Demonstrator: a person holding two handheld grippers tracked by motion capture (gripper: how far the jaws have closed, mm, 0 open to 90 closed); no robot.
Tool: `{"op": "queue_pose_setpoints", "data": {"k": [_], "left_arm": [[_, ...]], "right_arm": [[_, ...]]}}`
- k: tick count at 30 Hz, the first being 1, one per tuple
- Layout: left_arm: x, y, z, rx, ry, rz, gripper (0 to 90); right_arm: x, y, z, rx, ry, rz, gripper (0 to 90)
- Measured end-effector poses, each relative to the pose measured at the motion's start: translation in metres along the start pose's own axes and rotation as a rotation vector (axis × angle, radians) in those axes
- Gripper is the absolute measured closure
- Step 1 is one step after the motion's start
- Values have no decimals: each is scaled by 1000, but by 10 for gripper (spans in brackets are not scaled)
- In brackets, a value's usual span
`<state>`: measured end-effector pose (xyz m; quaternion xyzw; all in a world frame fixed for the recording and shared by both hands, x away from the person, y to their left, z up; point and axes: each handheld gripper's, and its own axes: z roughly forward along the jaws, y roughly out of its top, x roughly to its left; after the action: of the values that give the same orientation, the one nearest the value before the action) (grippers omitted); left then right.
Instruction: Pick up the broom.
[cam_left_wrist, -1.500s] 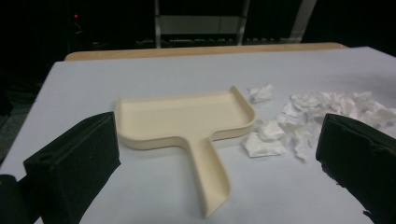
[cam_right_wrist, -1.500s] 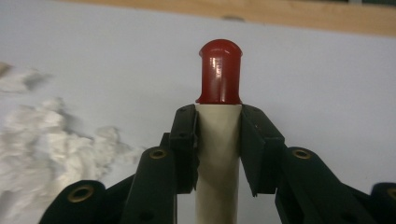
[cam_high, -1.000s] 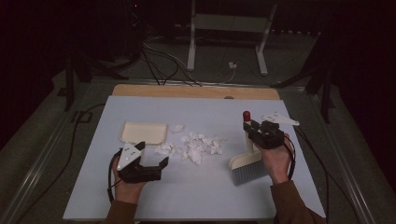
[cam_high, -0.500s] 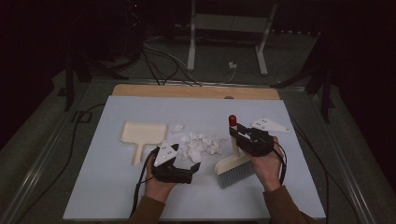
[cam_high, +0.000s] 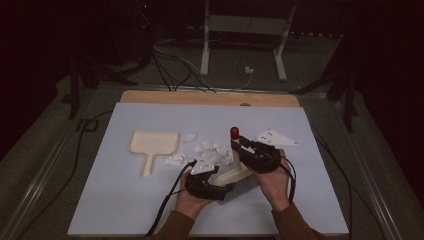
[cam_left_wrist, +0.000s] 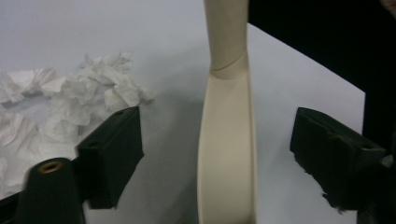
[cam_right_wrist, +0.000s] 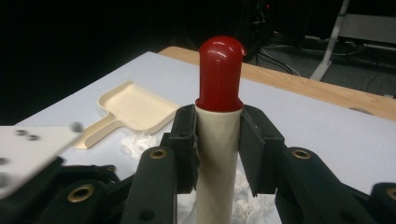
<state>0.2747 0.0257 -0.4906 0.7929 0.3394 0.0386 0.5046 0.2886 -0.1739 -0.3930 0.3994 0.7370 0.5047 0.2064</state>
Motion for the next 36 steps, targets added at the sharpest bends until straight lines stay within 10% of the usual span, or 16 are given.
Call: {"op": "queue_pose_setpoints", "data": {"k": [10, 14, 20, 27, 36], "left_arm": [[4, -4, 7, 57, -87, -7, 682], [5, -4, 6, 61, -92, -14, 687], [6, -4, 4, 59, -118, -14, 690], [6, -3, -3, 59, -149, 11, 692], [9, 1, -22, 63, -192, 57, 693]], "right_arm": [[1, -2, -2, -18, 25, -15, 674], [-8, 1, -1, -4, 68, 62, 259], [-22, -4, 1, 45, 93, 73, 21], [-40, -15, 8, 67, 279, 107, 0], [-52, -18, 3, 20, 329, 118, 0]]}}
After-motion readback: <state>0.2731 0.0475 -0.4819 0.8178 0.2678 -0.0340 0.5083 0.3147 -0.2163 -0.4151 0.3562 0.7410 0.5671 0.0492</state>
